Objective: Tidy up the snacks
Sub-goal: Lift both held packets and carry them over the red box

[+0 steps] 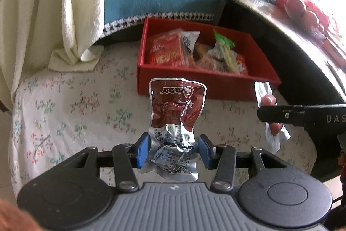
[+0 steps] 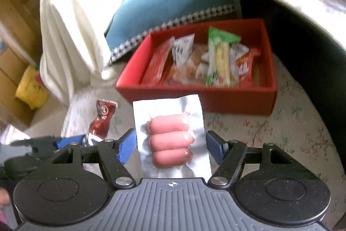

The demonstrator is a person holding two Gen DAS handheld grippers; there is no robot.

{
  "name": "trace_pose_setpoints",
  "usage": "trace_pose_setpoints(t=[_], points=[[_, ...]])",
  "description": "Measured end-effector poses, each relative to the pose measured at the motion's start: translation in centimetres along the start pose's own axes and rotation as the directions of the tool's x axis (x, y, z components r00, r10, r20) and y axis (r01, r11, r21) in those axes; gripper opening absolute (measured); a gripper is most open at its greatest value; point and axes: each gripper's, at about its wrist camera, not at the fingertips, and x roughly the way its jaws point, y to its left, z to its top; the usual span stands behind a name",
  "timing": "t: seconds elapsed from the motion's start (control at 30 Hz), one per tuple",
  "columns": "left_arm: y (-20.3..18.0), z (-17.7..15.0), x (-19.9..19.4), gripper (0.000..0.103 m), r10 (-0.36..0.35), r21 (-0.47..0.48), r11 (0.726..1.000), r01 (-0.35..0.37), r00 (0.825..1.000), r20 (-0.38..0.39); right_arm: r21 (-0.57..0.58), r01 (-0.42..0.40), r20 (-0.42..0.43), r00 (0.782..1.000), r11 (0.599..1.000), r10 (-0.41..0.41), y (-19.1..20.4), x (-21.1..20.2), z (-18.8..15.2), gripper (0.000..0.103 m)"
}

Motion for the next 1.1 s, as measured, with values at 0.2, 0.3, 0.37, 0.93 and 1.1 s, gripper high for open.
trace_pose_setpoints(t=[0.2,0.3,0.37,0.93,1.1], points=[[-0.8,2.4,0.1,0.041,-0.006,0.012,1.0,0.006,0.998,0.055,0.042,-0.003,0.081,0.997,0.999,0.0,-0.5,-0.9,2.4,0.076],[-1.1,3.8,0.7,0.041,-0.004,0.014,1.0,0.003,0.998,0.071,0.06,0.003,0.112,0.994,0.998,-0.009,-1.0,-0.9,3.5,0.076],[-1.2,4.8,1.3,0.041,0.001,0.012,1.0,-0.002,0.997,0.076,0.069,0.01,0.13,0.991,0.998,-0.019,-1.3,-1.0,4.3,0.076],[-1.9,10.5,5.4,0.041,0.051,0.016,0.998,-0.053,0.992,0.116,0.095,0.079,0.198,0.976,0.992,-0.097,-3.3,1.1,9.0,0.076],[-2.1,11.6,6.2,0.041,0.064,0.027,0.997,-0.068,0.99,0.127,0.105,0.091,0.204,0.973,0.99,-0.111,-3.7,1.6,9.7,0.076]])
